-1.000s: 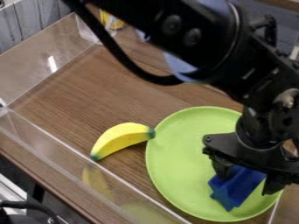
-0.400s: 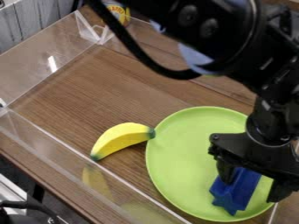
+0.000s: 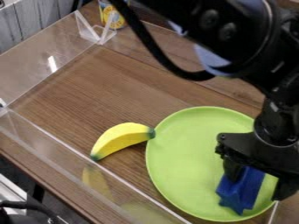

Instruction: Put the blue object in the green plate

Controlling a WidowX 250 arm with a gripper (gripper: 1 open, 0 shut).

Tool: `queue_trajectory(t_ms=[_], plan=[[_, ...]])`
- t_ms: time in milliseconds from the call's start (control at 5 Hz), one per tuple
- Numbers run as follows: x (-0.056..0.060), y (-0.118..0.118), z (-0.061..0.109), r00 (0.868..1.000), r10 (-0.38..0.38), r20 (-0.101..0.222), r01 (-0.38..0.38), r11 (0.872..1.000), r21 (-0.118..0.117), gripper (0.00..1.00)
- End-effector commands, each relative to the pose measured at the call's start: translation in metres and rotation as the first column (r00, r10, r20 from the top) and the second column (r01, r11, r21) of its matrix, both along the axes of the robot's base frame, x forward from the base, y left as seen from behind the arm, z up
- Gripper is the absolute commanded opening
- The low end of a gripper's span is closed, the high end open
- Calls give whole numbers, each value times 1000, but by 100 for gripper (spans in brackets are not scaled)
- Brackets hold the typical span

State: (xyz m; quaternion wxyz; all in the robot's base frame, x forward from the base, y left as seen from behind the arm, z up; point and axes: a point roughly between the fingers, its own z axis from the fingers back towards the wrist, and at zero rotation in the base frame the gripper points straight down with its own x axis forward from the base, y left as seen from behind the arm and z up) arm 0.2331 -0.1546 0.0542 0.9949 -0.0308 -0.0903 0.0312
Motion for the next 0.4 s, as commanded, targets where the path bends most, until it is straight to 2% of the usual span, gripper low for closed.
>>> queue_trajectory(t_ms=[0,200], plan=[[5,-1,-5,999,15,31,-15,1000,-14,100],[5,2,-20,999,28,32,-28,1000,-11,100]])
